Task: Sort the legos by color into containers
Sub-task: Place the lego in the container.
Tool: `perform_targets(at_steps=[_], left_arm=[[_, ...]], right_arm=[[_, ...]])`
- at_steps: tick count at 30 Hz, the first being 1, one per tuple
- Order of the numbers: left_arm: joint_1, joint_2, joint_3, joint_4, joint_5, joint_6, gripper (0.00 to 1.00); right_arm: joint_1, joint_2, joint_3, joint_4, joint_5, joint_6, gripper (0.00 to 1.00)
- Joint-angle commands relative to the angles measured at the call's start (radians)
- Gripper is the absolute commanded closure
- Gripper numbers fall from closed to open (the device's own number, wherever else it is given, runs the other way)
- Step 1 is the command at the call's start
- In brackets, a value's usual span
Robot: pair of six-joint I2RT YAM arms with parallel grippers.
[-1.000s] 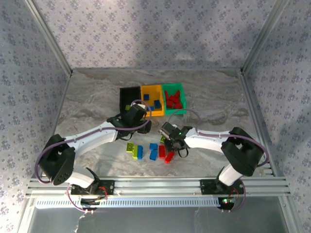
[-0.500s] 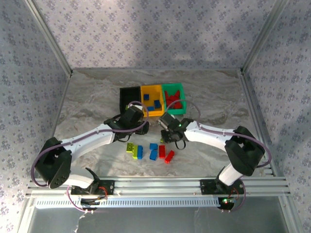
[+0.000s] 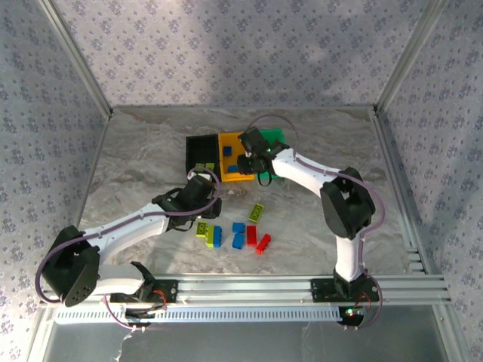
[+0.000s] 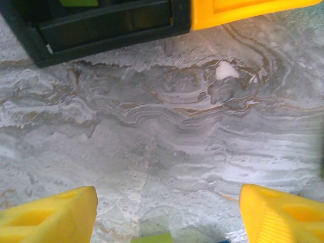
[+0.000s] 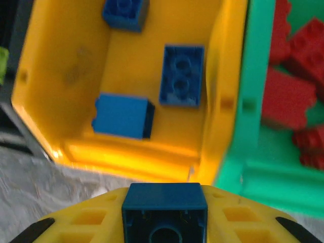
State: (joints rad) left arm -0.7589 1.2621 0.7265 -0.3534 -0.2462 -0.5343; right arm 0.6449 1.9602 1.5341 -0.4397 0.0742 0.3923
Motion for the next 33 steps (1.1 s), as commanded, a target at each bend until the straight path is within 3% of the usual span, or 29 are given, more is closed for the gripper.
perform_targets(at_steps=[1, 6, 11, 24, 33], left_arm=[[0.008, -0.026, -0.017, -0.038, -0.022, -0.028, 0.26], [0.013, -0.025, -0.035, -0.065, -0.016, -0.038, 0.27], [0.015, -0.054, -0.049, -0.101, 0.020, -0.052, 0.27], [0.021, -0.018, -0.079, -0.161, 0.117, -0.130, 0.33], [0.028, 0.055, -0.040, -0.137, 0.144, -0.144, 0.35]], right_arm=[[-0.030, 0.083, 0.130, -0.038, -0.052, -0.042, 0.62], [-0.032, 0.157, 0.260, -0.077, -0.067, -0.059, 0.50], [-0.021, 0.128, 0.241, -0.078, -0.071, -0.068, 0.49], [0.043, -0.146, -0.104, -0.018, 0.006, -0.075, 0.48], [0.111, -0.231, -0.267, 0.002, 0.049, -0.044, 0.48]])
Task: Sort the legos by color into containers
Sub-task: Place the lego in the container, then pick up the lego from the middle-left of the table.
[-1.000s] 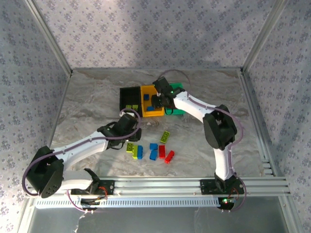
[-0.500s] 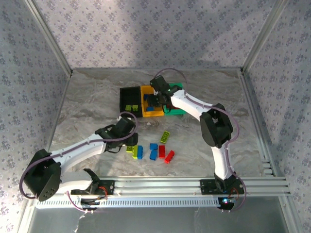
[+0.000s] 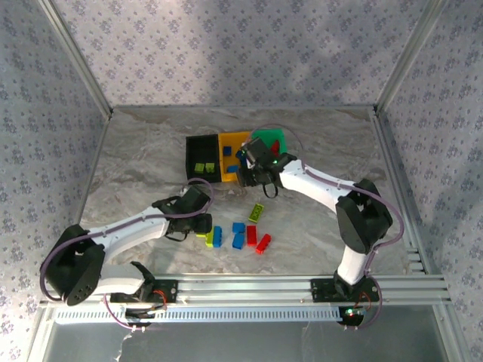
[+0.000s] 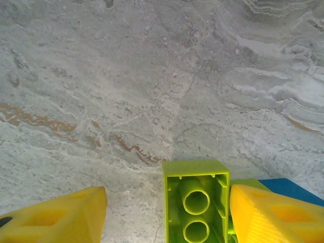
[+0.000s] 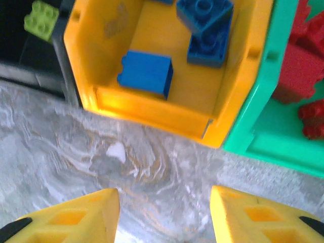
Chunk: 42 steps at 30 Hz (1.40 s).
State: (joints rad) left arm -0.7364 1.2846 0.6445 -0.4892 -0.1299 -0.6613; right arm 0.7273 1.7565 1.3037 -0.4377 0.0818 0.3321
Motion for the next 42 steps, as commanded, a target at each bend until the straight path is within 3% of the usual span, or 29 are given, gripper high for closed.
perform_targets(at_steps=[1, 7, 14, 20, 27, 31, 35, 42], left_arm=[[0.006, 0.045, 0.043, -0.002, 0.037, -0.015, 0.36], [0.006, 0.104, 0.040, -0.003, 0.082, -0.014, 0.39], [0.006, 0.093, 0.036, -0.042, 0.038, -0.026, 0.49], [0.005, 0.088, 0.038, -0.101, -0.020, -0.034, 0.49], [0.006, 0.079, 0.013, -0.069, 0.001, -0.051, 0.51], [0.006, 0.082, 0.012, -0.054, -0.001, -0.049, 0.58], [0.006, 0.084, 0.034, -0.055, -0.002, -0.037, 0.64], [0.035, 0.085, 0.120, -0.083, -0.021, 0.011, 0.65]], right_arm=[[0.034, -0.030, -0.046, -0.001, 0.052, 0.016, 0.48], [0.043, -0.055, -0.086, 0.002, 0.075, 0.021, 0.48], [0.044, -0.074, -0.096, 0.002, 0.081, 0.021, 0.48], [0.046, -0.091, -0.103, 0.007, 0.089, 0.024, 0.48], [0.046, -0.103, -0.146, 0.013, 0.093, 0.027, 0.48], [0.049, -0.114, -0.153, 0.011, 0.099, 0.028, 0.48], [0.049, -0.128, -0.166, 0.008, 0.103, 0.031, 0.47], [0.052, -0.172, -0.208, 0.005, 0.113, 0.047, 0.47]])
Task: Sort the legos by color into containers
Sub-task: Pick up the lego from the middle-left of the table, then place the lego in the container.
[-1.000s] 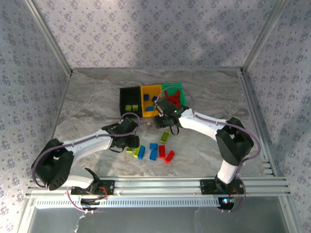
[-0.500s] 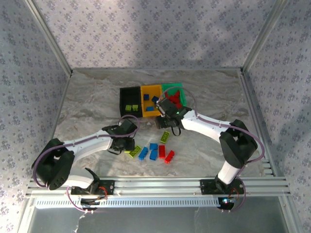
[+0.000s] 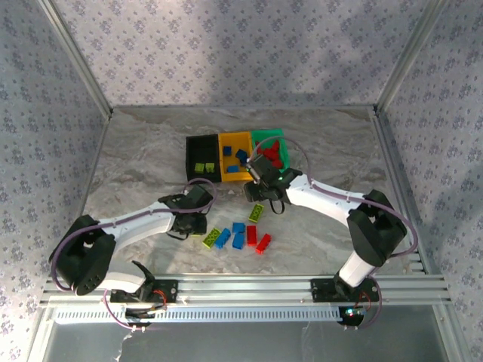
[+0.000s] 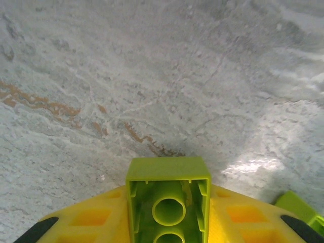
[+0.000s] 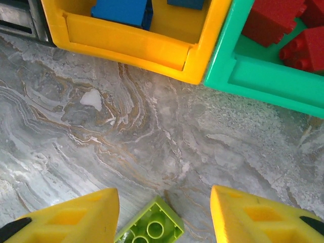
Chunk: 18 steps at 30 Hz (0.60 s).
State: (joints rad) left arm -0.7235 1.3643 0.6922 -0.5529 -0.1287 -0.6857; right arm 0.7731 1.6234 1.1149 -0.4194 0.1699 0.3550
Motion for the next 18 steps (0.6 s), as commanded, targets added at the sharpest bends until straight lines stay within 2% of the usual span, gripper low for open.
perform_targets(at_steps=[1, 8, 18], left_arm=[[0.032, 0.007, 0.091, -0.027, -0.022, 0.046, 0.65], [0.159, 0.067, 0.288, -0.048, -0.010, 0.163, 0.65], [0.275, 0.367, 0.673, -0.091, -0.021, 0.303, 0.64]], right_arm=[[0.007, -0.045, -0.028, -0.014, 0.026, 0.027, 0.47], [0.028, -0.099, -0.085, -0.016, 0.034, 0.053, 0.47], [0.082, -0.155, -0.163, -0.016, 0.045, 0.112, 0.47]])
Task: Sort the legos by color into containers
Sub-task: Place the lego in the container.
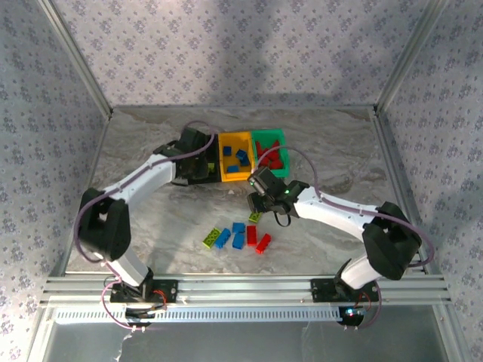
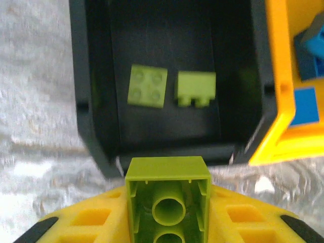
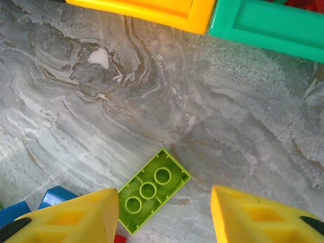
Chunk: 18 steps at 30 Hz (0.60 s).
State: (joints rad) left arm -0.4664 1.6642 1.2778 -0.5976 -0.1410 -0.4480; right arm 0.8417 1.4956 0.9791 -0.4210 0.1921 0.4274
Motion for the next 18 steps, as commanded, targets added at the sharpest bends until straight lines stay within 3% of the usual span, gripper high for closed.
perform_targets(at_steps=[1, 8, 12, 16, 18], left_arm=[[0.029, 0.100, 0.126, -0.063, -0.010, 0.068, 0.64], [0.078, 0.289, 0.349, -0.114, 0.030, 0.108, 0.65], [0.080, 0.357, 0.434, -0.137, 0.033, 0.120, 0.60], [0.081, 0.370, 0.458, -0.143, 0.049, 0.115, 0.46], [0.080, 0.360, 0.453, -0.139, 0.058, 0.115, 0.27]], right_arm=[[0.018, -0.028, -0.035, -0.010, 0.020, 0.048, 0.47], [0.057, -0.059, -0.078, -0.010, 0.032, 0.084, 0.47], [0.063, -0.065, -0.094, -0.009, 0.031, 0.098, 0.47], [0.066, -0.064, -0.112, 0.003, 0.030, 0.124, 0.47], [0.066, -0.061, -0.118, 0.010, 0.027, 0.136, 0.47]])
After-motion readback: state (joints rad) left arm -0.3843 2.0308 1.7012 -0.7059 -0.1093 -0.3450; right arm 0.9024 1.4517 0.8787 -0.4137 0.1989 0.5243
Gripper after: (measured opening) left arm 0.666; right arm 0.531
